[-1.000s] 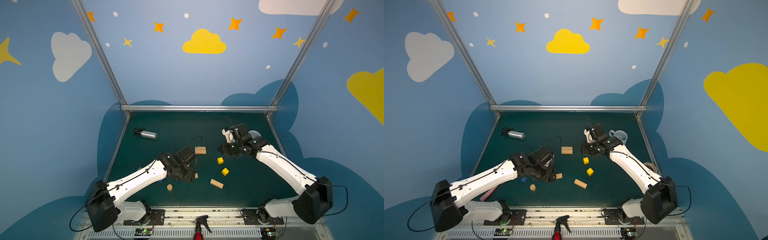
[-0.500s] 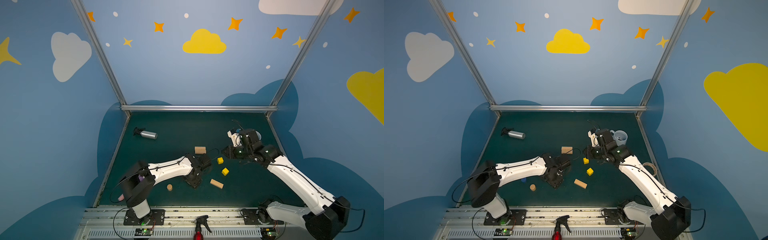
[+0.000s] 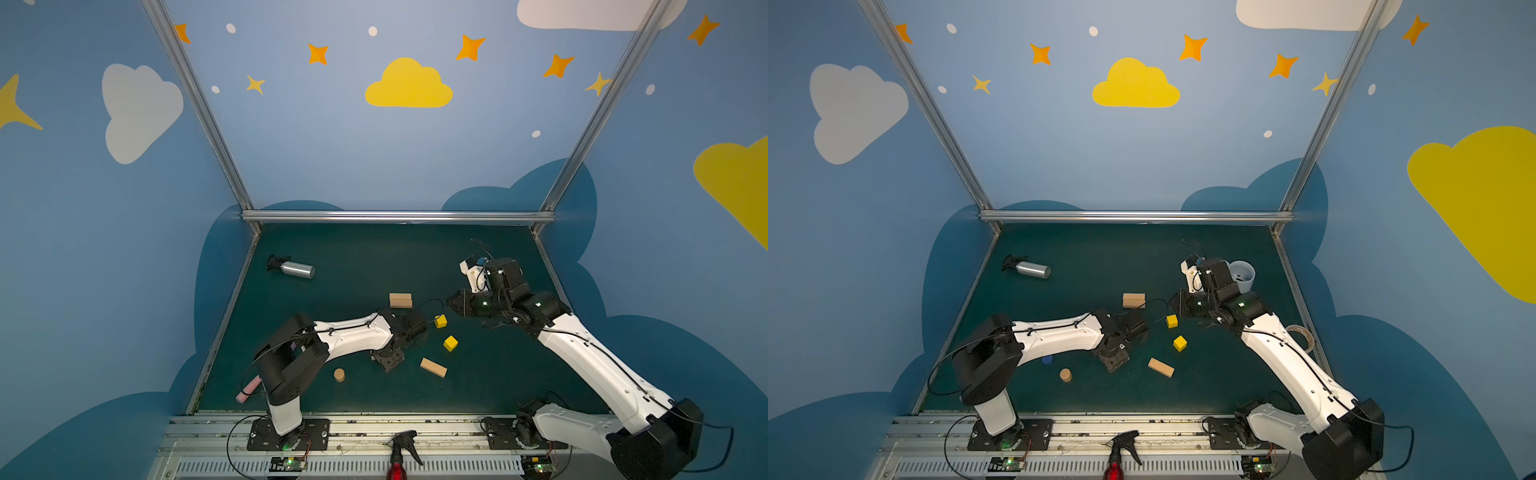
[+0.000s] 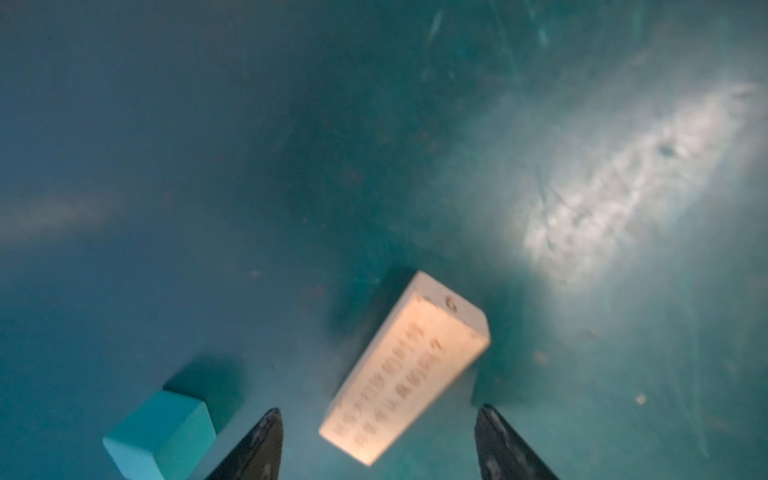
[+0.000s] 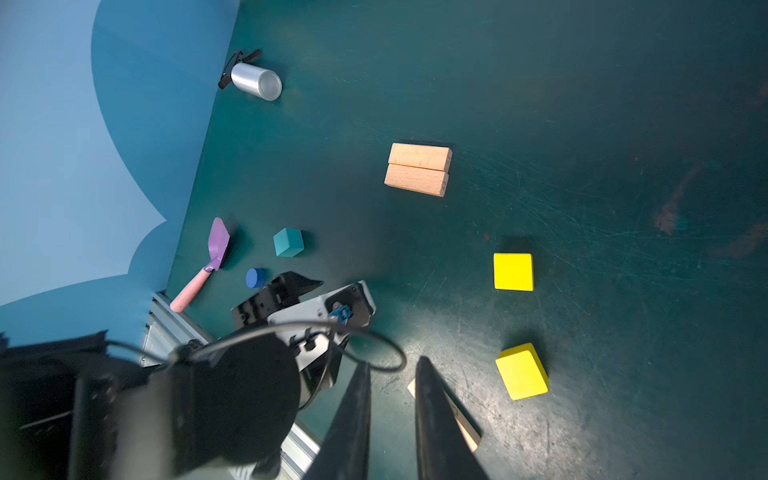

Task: Build the wood block tower
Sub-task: 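Close the left gripper around the plank's end and lift it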

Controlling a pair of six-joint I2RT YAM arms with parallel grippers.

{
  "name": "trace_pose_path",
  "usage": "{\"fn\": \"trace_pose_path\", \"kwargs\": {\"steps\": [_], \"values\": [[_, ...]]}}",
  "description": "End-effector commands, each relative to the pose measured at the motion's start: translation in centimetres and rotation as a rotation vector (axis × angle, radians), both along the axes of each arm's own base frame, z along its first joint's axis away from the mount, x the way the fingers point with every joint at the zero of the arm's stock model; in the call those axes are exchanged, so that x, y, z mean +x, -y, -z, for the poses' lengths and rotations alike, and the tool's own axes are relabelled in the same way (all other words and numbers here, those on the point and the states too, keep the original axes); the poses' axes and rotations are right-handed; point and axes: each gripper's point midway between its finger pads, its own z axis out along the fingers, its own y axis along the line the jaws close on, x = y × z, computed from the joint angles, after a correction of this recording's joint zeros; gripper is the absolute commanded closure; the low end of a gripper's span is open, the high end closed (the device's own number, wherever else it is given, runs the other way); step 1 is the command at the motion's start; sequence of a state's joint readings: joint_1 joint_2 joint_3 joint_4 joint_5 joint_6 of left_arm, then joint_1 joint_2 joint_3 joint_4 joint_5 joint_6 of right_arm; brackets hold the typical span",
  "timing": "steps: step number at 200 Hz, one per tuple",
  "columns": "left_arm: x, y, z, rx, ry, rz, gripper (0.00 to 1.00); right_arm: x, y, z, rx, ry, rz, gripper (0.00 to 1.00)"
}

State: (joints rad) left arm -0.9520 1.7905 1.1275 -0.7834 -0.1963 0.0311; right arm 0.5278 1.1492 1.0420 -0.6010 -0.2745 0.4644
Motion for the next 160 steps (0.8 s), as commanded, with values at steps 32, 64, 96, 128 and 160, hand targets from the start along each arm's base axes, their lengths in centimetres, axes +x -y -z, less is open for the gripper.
{"fn": "trace_pose_path", "kwargs": {"steps": [32, 64, 96, 128, 160], "values": [[1.1, 0.1, 1.4, -0.046, -0.039, 0.002, 0.28, 0.3, 0.2, -1.7, 0.025, 0.045, -0.018, 0.79], [0.2, -0.5, 2.3, -0.042, -0.112, -0.040, 0.37, 0.2, 0.6, -1.8, 0.027, 0.050, -0.010, 0.79], [-0.6, -0.9, 2.3, -0.033, -0.149, -0.070, 0.56, 0.0, 1.0, -1.8, 0.033, 0.054, 0.000, 0.79], [-1.3, -1.2, 2.0, -0.042, -0.204, -0.187, 0.56, 0.0, 1.2, -2.0, 0.035, 0.065, 0.003, 0.78], [-1.7, -1.4, 2.2, -0.040, -0.261, -0.354, 0.59, 0.2, 1.3, -1.9, 0.025, 0.056, 0.002, 0.78]]}}
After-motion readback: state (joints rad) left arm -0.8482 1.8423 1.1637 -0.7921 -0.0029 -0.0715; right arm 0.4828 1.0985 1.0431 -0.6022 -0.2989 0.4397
